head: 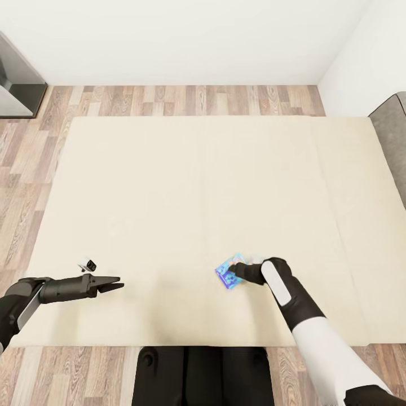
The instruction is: Put all the toys in the child's room - the three board games (two on the bed and one on the table), the two jigsaw puzzles on the table, and the tennis ball on the table - inside the toy box on the table in the child's room.
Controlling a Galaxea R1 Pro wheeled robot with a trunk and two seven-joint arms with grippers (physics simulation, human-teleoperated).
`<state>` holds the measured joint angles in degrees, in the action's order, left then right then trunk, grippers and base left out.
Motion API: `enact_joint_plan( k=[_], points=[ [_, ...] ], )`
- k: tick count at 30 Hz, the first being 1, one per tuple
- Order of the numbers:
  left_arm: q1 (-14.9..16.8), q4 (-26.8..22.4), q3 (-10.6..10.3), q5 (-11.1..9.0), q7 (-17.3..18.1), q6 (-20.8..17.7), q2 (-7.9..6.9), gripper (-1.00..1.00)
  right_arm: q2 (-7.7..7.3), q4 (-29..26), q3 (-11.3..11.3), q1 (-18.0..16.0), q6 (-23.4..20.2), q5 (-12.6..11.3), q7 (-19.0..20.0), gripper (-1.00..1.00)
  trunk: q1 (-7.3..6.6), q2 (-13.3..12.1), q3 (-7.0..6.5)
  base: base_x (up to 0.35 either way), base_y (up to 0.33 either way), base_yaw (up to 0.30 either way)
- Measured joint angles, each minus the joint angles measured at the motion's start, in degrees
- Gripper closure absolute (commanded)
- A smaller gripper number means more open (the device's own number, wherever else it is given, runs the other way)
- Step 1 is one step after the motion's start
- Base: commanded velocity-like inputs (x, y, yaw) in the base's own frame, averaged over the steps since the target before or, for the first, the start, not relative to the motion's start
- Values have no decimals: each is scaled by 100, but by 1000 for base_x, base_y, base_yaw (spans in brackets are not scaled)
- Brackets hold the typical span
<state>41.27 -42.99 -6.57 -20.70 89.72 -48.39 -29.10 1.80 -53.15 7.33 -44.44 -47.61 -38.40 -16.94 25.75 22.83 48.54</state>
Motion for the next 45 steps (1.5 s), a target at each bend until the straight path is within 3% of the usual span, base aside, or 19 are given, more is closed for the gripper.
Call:
enact_joint_plan(
  k=[18, 45],
  points=[
    [0, 0, 1, 0, 0, 1, 0, -100, -184, -5, -130, -168, -96, -1, -9, -100, 0, 0, 0, 0, 0, 0],
    [-4, 0, 7, 0, -8, 4, -9, -100, -178, -71, -48, -238, -26, 43, 20, -100, 0, 0, 0, 0, 0, 0]
  ],
)
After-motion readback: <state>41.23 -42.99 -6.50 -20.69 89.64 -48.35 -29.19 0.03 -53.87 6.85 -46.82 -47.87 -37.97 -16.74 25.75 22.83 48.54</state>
